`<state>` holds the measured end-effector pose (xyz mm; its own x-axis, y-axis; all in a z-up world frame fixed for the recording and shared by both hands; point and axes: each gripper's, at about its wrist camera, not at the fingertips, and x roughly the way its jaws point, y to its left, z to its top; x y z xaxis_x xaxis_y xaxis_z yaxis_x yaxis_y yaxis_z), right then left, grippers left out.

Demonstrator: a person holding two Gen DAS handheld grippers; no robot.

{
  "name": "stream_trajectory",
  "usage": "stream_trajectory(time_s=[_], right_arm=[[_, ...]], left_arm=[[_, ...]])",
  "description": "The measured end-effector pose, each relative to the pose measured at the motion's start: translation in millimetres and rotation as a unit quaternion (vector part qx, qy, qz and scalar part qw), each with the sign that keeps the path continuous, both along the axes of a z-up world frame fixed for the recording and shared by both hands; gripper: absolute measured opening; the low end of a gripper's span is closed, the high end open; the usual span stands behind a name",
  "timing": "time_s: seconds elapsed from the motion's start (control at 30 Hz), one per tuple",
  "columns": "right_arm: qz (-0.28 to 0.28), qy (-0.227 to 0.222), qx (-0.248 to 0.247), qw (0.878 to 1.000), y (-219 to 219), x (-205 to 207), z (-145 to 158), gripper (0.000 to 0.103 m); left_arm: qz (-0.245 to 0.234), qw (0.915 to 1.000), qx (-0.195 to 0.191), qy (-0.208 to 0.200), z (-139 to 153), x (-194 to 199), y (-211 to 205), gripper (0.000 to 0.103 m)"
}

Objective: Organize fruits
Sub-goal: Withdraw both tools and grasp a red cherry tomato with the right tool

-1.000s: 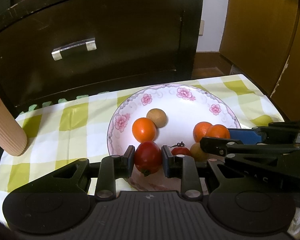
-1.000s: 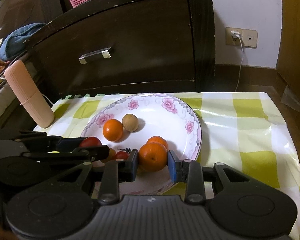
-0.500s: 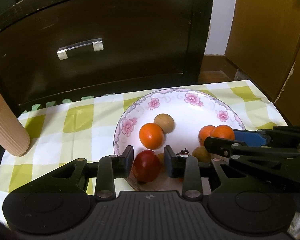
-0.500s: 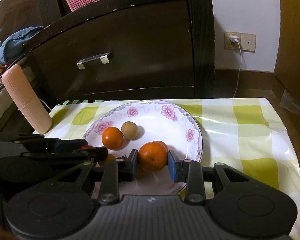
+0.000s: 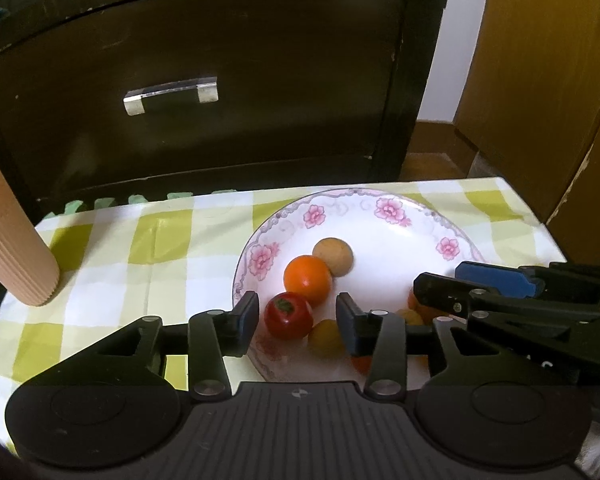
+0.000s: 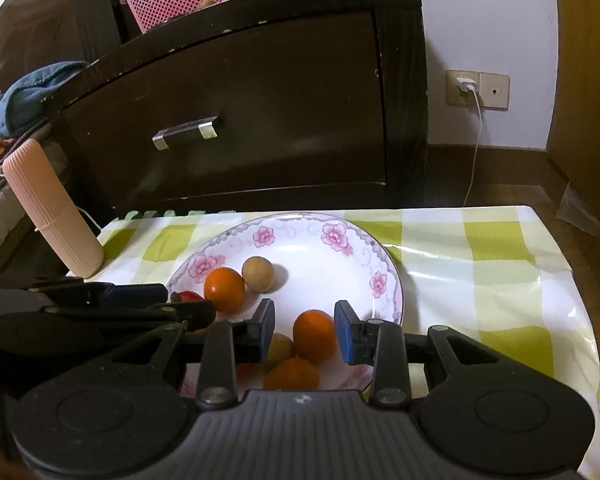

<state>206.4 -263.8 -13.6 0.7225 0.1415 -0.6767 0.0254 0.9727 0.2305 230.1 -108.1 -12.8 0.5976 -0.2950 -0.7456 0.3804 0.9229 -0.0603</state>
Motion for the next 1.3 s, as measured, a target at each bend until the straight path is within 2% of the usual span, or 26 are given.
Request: stream_trajectory(time_s=[0.13, 0.57, 1.0, 1.3], right_arm=[[-0.004, -0.006, 0.004, 1.0, -2.6, -1.2, 4.0, 0.033], [-0.012, -0.028, 0.016, 0.999, -7.6, -5.9, 20.6, 0.035], [0.022, -0.037, 0.015, 0.999, 19.0, -25.5, 40.6, 0.035], [0.064, -0.021, 0.016, 0.998, 54.1, -48.8, 39.1, 0.036]], left_arm=[[0.001, 0.9998, -0.021, 0.007, 3.2, 1.9, 3.4, 0.054], [0.01, 0.9991, -0.038, -0.017, 25.1, -0.2, 7.8, 0.065], [0.022, 0.9991, -0.021, -0.028, 46.0, -25.7, 35.7, 0.067], [0.027, 0.9994, 0.003, -0.022, 47.7, -52.0, 71.7, 0.073]])
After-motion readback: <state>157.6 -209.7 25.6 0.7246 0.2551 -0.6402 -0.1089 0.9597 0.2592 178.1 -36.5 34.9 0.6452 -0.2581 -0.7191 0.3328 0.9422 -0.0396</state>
